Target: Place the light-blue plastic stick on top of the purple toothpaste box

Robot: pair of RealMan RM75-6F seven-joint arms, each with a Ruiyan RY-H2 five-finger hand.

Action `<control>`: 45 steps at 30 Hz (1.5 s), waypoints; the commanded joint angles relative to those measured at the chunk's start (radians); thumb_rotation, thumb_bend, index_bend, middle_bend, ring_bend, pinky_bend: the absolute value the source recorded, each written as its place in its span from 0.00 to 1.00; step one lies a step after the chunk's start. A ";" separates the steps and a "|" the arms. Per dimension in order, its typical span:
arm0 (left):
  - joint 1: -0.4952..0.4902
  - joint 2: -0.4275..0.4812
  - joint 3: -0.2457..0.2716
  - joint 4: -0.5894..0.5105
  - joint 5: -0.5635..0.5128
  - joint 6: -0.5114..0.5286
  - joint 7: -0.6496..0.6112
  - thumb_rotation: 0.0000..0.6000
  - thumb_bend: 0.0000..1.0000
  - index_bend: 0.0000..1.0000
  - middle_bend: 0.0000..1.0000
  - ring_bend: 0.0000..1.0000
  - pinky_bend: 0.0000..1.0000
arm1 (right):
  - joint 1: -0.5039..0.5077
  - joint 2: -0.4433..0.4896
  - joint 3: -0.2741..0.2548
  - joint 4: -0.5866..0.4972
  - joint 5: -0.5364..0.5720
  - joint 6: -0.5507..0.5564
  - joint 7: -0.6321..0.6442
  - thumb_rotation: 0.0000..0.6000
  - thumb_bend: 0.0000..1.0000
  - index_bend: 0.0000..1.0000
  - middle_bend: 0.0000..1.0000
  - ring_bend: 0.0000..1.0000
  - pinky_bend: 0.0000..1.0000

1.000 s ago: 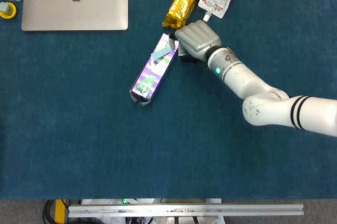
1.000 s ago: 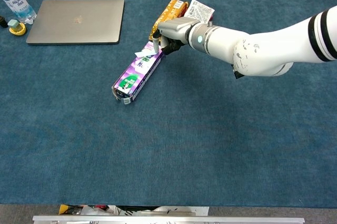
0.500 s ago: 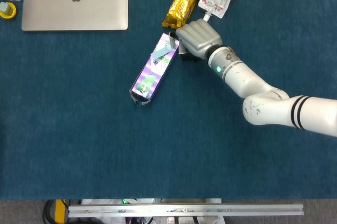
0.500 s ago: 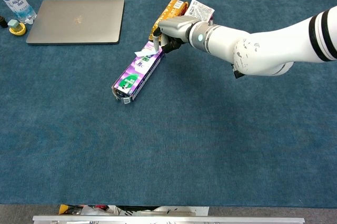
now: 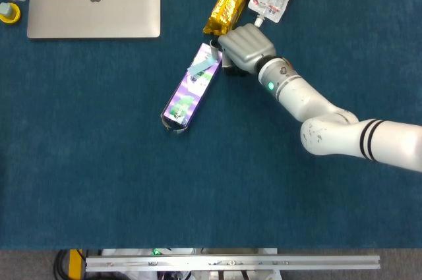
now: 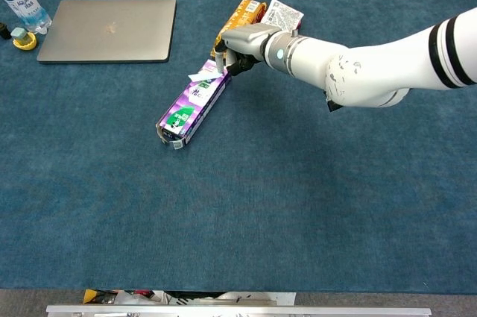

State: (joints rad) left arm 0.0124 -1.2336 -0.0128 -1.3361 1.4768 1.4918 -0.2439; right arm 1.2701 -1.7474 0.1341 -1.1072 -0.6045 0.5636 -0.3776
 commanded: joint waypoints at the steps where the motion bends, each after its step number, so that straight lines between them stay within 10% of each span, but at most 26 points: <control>1: -0.001 0.000 0.000 0.000 0.001 0.000 0.000 1.00 0.26 0.21 0.14 0.14 0.10 | -0.002 0.006 0.005 -0.010 -0.008 0.004 0.004 0.71 1.00 0.39 1.00 1.00 1.00; 45: 0.008 -0.004 -0.001 0.018 -0.006 0.001 -0.016 1.00 0.26 0.21 0.14 0.14 0.10 | 0.011 -0.024 0.018 0.014 -0.035 -0.022 0.027 0.71 1.00 0.39 1.00 1.00 1.00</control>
State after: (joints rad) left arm 0.0211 -1.2372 -0.0143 -1.3185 1.4700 1.4927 -0.2605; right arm 1.2833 -1.7767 0.1507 -1.0867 -0.6349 0.5387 -0.3532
